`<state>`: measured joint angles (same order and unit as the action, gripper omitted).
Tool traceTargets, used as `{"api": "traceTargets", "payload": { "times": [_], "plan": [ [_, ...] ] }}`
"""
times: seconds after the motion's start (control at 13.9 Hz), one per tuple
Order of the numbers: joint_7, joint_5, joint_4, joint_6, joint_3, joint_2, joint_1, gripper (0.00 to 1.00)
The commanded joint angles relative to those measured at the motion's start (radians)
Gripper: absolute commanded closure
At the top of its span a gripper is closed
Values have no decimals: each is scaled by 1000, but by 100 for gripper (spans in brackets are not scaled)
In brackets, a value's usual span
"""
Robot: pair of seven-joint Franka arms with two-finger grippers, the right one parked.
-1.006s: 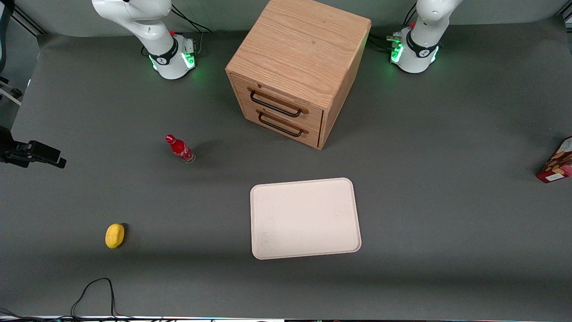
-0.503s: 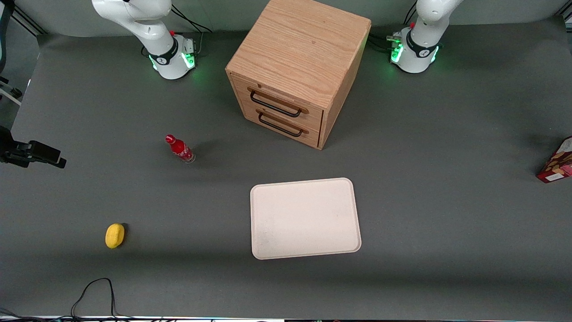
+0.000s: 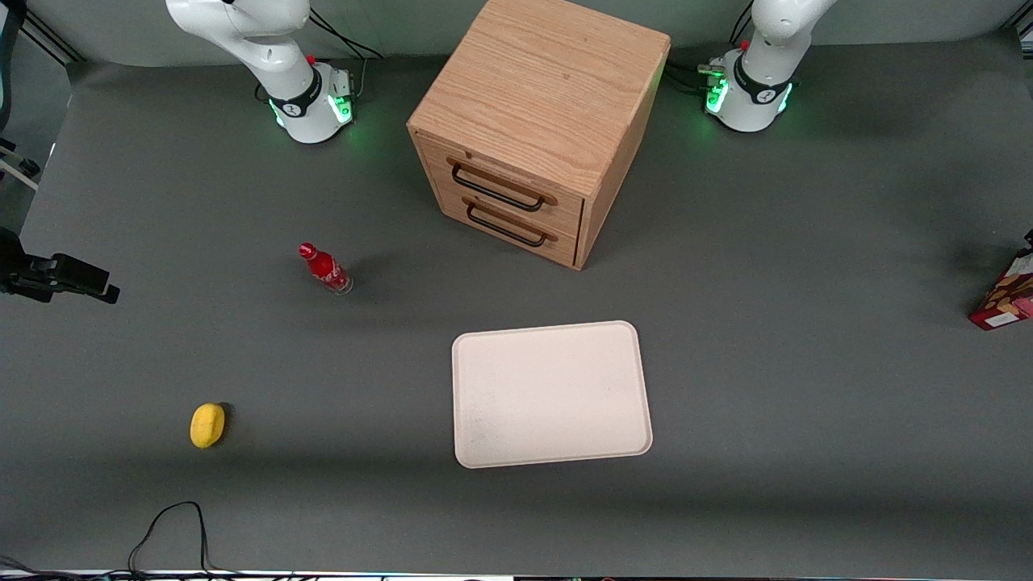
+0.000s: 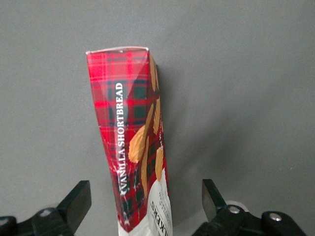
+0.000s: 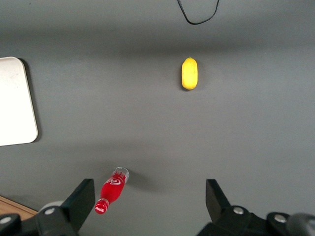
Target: Place red cookie box on tray
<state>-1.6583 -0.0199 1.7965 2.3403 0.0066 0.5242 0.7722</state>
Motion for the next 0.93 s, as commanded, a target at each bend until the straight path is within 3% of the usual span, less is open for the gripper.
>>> {"api": "traceTargets", "payload": {
  "times": [0.0,0.07,0.22,0.29,0.86],
  "plan": [
    [-23,-23,-5,28,7,13,-7,18],
    [-21,-23,-5,33,7,14,-4,40],
    [-20,-35,-11,31,7,16,-2,92],
    [-20,-35,-11,30,7,16,-2,100],
    [-15,-37,-61,-16,9,-6,-5,100]
  ]
}}
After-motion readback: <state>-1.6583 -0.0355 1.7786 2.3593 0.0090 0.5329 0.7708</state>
